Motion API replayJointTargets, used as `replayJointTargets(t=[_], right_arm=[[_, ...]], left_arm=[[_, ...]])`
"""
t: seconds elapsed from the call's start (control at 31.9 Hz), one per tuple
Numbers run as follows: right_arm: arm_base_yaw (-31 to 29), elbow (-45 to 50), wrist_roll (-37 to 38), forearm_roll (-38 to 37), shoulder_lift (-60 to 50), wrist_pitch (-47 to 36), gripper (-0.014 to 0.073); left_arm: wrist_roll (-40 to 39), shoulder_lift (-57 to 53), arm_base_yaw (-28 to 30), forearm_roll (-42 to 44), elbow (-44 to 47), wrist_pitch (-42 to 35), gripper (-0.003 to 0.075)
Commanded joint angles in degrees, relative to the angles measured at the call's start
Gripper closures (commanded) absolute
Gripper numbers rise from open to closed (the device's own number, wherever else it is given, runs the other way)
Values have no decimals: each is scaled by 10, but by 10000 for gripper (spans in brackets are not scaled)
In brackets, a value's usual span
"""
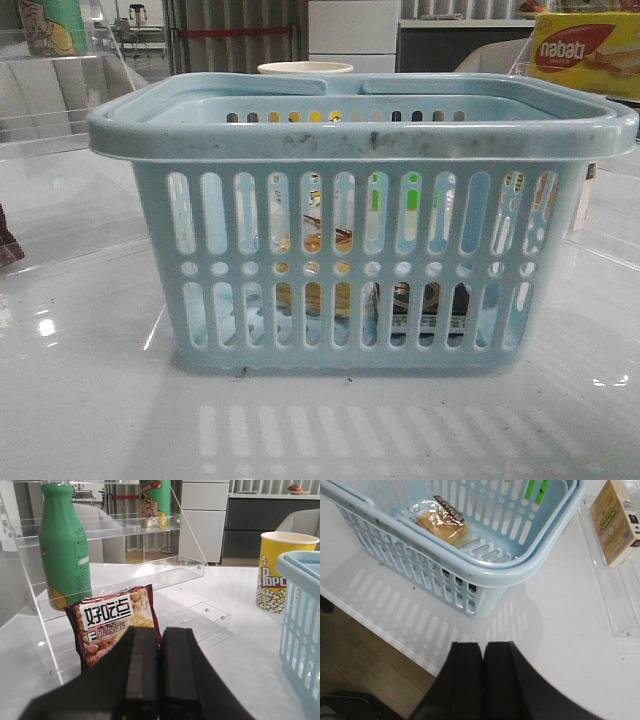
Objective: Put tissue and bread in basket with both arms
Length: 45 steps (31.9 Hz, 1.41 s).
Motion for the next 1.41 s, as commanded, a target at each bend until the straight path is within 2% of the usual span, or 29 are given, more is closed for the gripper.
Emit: replayJointTargets(t=[0.0, 0.09, 0.28, 0.34, 0.85, 1.38], right_arm=[[-1, -15, -4, -10, 0, -36, 540], [-1, -15, -4, -10, 0, -36, 540], [-1, -15, -4, -10, 0, -36, 540], [-1, -15, -4, -10, 0, -36, 540], [-1, -15, -4, -10, 0, -36, 540], [-1, -15, -4, -10, 0, -36, 540]], left_arm=[[-6, -14, 10, 7, -2, -60, 630], [-19, -14, 18, 20, 8, -69, 630], [-99, -14, 23, 94, 26, -92, 629], [-98, -14, 23, 93, 39, -115, 629], [-96, -14, -39, 99, 38, -115, 630], [-96, -13, -41, 99, 38, -115, 630]])
